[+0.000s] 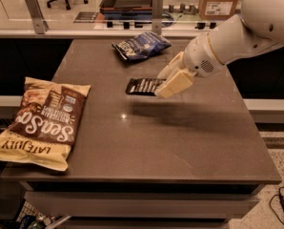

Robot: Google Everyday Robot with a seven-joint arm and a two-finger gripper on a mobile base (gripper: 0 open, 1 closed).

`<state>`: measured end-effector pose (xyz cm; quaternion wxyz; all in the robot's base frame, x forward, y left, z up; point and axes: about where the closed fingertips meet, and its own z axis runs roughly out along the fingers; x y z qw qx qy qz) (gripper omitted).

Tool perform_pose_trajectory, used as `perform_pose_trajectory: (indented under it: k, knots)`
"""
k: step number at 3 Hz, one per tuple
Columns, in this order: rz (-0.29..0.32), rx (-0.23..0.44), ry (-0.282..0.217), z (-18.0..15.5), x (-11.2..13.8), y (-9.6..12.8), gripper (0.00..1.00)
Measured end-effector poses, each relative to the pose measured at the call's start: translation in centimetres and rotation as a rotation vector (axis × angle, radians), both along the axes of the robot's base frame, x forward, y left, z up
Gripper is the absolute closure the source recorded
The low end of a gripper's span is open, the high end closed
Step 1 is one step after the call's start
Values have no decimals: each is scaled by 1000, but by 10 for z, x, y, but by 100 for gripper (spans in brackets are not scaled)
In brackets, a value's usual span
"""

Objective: Move rxbar chocolate near brown chip bag

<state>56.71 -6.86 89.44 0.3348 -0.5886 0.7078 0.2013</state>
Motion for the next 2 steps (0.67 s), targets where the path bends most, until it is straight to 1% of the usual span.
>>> perform_pose_trajectory:
  k: [1, 2]
  knots:
    - [-2, 13, 10, -7, -11, 8, 100]
    - [22, 15, 26, -14, -25, 16, 100]
